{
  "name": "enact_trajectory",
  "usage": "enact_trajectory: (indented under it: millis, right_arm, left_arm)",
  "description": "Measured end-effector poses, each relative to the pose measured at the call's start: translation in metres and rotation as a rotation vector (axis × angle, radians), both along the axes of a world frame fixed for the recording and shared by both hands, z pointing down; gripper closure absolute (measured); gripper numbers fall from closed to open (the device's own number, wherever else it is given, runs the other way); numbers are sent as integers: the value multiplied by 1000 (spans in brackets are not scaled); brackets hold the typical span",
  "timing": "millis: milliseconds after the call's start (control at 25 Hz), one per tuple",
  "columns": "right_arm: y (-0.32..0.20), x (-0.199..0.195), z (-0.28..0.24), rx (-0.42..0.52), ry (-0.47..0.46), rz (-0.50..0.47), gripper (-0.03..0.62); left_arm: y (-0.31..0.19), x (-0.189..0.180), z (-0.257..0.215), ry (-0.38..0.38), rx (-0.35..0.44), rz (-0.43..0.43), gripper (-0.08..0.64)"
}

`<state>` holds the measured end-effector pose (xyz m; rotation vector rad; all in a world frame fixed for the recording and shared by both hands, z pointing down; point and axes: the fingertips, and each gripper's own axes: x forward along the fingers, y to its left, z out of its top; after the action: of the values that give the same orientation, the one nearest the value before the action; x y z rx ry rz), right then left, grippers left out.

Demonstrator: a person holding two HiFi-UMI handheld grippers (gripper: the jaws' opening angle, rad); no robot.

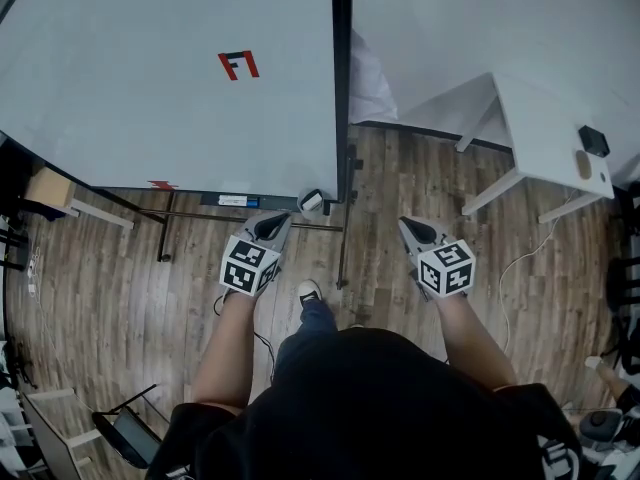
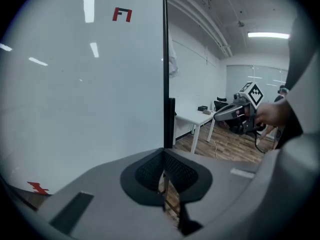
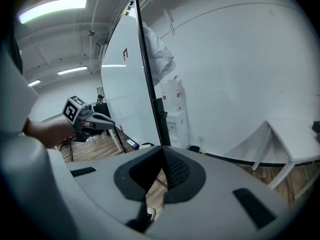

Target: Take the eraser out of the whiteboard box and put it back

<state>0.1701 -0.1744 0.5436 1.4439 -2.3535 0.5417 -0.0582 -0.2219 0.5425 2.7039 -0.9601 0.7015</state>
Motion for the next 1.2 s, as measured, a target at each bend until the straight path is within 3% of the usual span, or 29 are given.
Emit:
enact_trajectory:
  millis: [1200]
  right_arm:
    - [-47,-14,34,-68,-20,14,598]
  left_arm:
    - [-60,14,40,-24,-54,74,548]
